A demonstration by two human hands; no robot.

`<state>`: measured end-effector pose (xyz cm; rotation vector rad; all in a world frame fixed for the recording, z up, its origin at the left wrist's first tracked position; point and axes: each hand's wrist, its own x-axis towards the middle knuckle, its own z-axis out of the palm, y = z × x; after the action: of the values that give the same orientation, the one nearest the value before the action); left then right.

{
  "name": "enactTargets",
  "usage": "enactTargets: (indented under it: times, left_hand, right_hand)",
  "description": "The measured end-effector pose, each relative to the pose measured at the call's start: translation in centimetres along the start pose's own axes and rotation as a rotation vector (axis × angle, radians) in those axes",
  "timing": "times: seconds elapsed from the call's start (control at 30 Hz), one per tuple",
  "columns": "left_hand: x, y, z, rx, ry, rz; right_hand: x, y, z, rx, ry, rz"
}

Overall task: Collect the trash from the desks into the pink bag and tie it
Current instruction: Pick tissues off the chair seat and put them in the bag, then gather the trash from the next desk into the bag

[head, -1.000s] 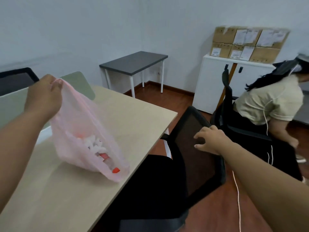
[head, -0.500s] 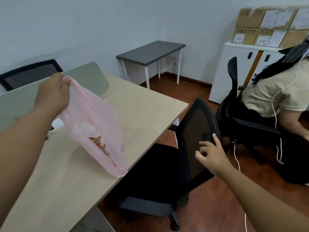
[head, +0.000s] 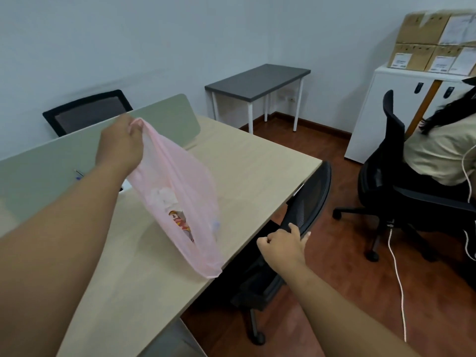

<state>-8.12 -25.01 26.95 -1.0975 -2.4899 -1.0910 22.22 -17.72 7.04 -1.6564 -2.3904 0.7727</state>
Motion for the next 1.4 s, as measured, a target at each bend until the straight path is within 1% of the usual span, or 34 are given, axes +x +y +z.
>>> enactTargets:
  times: [0.2,0.4,0.5,0.6,0.67,0.7,0.73,0.77,0.83,0.9,0.93,1.03,1.1,1.13,1.2,1.27,1.33,1.4]
  left_hand:
    - [0.8,-2.6,-1.4,-0.015,-0.029,0.021]
    - [1.8,-6.1,-2.1,-0.049,-0.054,0.033]
    - [2.2,-7.2,-2.0,-0.056,-0.076,0.025]
    - [2.3,-7.9,-2.3,-0.068,-0.083,0.034]
    - [2.1,-8.2,-2.8,-0.089,-0.079,0.033]
    - [1.9,-8.3,-3.1,-0.095,-0.083,0.032]
    - [1.7,-8.3,-3.4,-0.100,-0.088,0.035]
    - [1.6,-8.3,-3.8,-0.103,-0.091,0.042]
    - [1.4,-8.6,-4.6,-0.111,-0.099,0.060]
    - [1.1,-9.2,-5.5,-0.109,-0.105,0.066]
    - [0.9,-9.5,-6.0,-0.103,-0.103,0.064]
    - [0.4,-11.2,-7.9,-0.052,-0.086,0.063]
    - [0.3,-13.2,-9.6,0.013,-0.079,0.064]
    - [0.2,-14.4,-10.6,0.046,-0.073,0.056]
    - [0.0,-17.1,-12.7,0.098,-0.053,0.022]
    - [-0.4,-20.3,-14.9,0.129,-0.010,-0.033]
    - [-1.0,-23.6,-17.2,0.173,0.031,-0.107]
    - [-2.2,-26.9,-19.7,0.241,0.067,-0.186]
  right_hand:
    - [-1.3,-4.9,3.9,0.000,0.055,0.014]
    - [-3.4,-5.8,5.3,0.024,0.111,0.027]
    - [-5.1,-7.0,6.3,0.048,0.112,0.032]
    - [-6.5,-8.4,6.3,-0.020,0.067,0.103]
    - [-7.0,-9.8,6.1,-0.166,0.080,0.116]
    - [-7.2,-11.0,6.0,-0.225,0.119,0.081]
    - [-7.2,-12.6,6.0,-0.224,0.177,0.009]
    - [-7.2,-14.7,6.0,-0.154,0.213,-0.084]
    - [-7.1,-19.7,5.8,0.091,0.162,-0.210]
    - [-6.7,-24.3,5.6,0.240,0.089,-0.215]
    - [-6.3,-25.7,5.7,0.248,0.069,-0.193]
    - [-4.3,-25.8,6.5,0.099,0.046,-0.122]
    - [-2.7,-24.8,6.5,0.121,0.050,-0.064]
    - [-2.0,-24.6,6.4,0.128,0.065,-0.071]
    - [-0.7,-25.3,5.9,0.091,0.099,-0.128]
    - [0.2,-27.6,5.8,0.084,0.108,-0.211]
    - [0.6,-30.7,6.4,0.121,0.072,-0.310]
    - [0.5,-34.4,7.6,0.188,0.001,-0.418]
